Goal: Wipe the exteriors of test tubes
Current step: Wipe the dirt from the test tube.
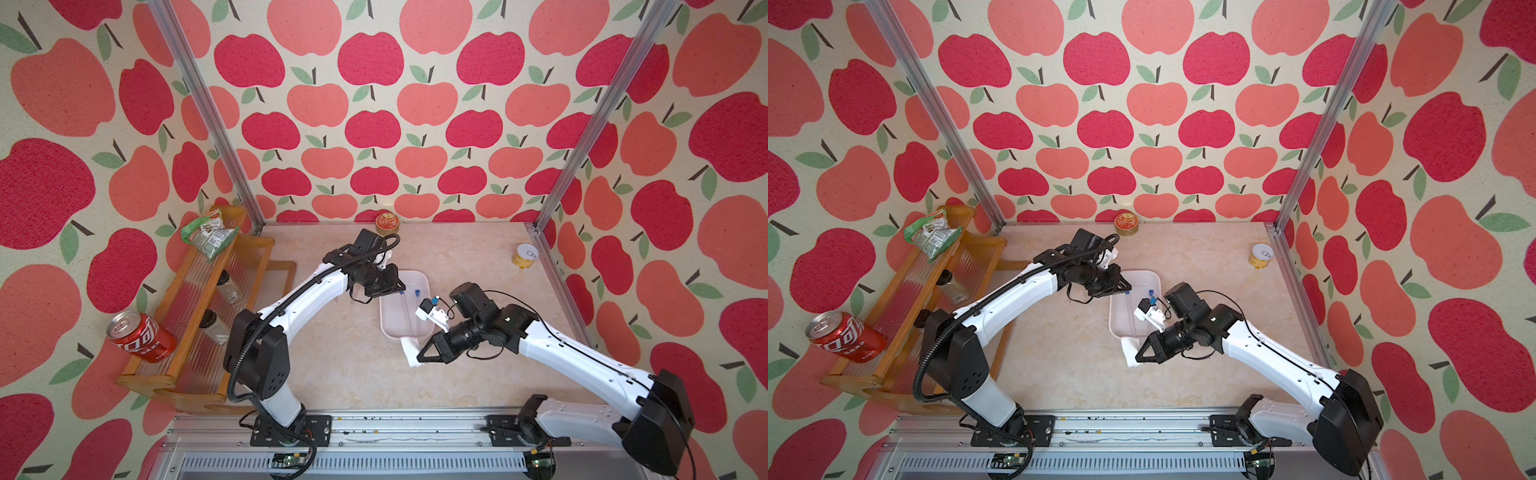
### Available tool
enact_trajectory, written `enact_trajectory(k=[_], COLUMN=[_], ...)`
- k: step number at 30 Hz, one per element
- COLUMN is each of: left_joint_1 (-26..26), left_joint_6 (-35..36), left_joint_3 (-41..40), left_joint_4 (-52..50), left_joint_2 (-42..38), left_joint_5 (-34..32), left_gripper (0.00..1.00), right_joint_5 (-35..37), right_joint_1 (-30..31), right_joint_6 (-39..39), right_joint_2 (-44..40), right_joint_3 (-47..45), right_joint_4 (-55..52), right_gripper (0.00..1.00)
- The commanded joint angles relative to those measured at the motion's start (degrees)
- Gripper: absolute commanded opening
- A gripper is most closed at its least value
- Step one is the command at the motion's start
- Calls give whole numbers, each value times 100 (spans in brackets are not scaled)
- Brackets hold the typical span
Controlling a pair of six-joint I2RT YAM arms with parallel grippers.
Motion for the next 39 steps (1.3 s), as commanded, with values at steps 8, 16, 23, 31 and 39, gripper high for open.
enact_trajectory(k=[8,16,23,31,39], left_joint_1=[-30,-40,-74,-103,-165], left_joint_6=[-40,-64,-72,-84,-91], left_joint_3=[47,-76,-243,-559,-665], left_joint_4=[53,164,365,529,588], left_joint_2=[31,-15,-48,-197,-225], left_joint_5=[54,116,214,232,248], left_gripper=[5,5,5,5,5], right_joint_5=[693,907,1161,1223,1251], right_joint_1=[-223,-581,-704,-859,-980], right_joint_6=[-479,-621,-859,-985,-985], right_joint_2=[569,975,1481,1900,2266], right_joint_3=[437,780,1275,1689,1944], right_joint_4=[-436,-651,-967,-980,-835], right_gripper=[0,0,0,0,0])
